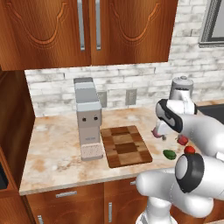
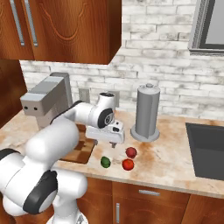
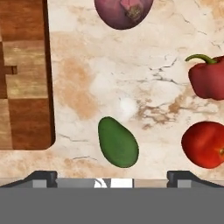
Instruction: Place the avocado, onion, tomato, and bell pepper on the cutting board.
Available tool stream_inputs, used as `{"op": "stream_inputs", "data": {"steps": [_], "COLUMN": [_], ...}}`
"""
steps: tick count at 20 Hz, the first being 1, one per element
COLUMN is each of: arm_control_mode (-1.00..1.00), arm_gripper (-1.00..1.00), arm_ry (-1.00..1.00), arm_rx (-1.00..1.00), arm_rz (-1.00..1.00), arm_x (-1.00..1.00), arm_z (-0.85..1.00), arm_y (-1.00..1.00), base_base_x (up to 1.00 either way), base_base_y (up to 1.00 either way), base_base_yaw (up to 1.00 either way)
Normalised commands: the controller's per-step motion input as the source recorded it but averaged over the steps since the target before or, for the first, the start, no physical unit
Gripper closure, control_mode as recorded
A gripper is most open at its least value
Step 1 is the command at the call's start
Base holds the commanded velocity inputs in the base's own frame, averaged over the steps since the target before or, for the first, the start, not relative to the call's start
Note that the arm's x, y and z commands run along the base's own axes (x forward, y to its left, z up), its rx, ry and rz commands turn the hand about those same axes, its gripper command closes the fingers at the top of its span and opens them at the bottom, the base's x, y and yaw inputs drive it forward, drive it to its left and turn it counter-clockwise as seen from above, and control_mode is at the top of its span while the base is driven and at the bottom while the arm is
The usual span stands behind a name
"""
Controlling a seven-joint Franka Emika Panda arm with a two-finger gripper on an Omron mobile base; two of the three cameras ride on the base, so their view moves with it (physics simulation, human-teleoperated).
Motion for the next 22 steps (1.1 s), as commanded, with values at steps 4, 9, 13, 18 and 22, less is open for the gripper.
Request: {"op": "stream_inputs", "data": {"steps": [4, 9, 13, 18, 22], "arm_control_mode": [-1.00, -1.00, -1.00, -1.00, -1.00], "arm_gripper": [-1.00, -1.00, -1.00, -1.00, 1.00], "arm_ry": [0.04, 0.03, 0.04, 0.05, 0.06], "arm_rx": [0.00, 0.00, 0.00, 0.00, 0.00], "arm_rz": [0.00, 0.00, 0.00, 0.00, 0.00], "arm_x": [0.01, 0.00, 0.00, 0.00, 0.00], "arm_z": [-0.50, -0.50, -0.48, -0.46, -0.47], "arm_y": [-0.02, -0.02, 0.00, 0.00, 0.00], "base_base_x": [0.00, 0.00, 0.00, 0.00, 0.00], "base_base_y": [0.00, 0.00, 0.00, 0.00, 0.00], "base_base_yaw": [0.00, 0.00, 0.00, 0.00, 0.00]}}
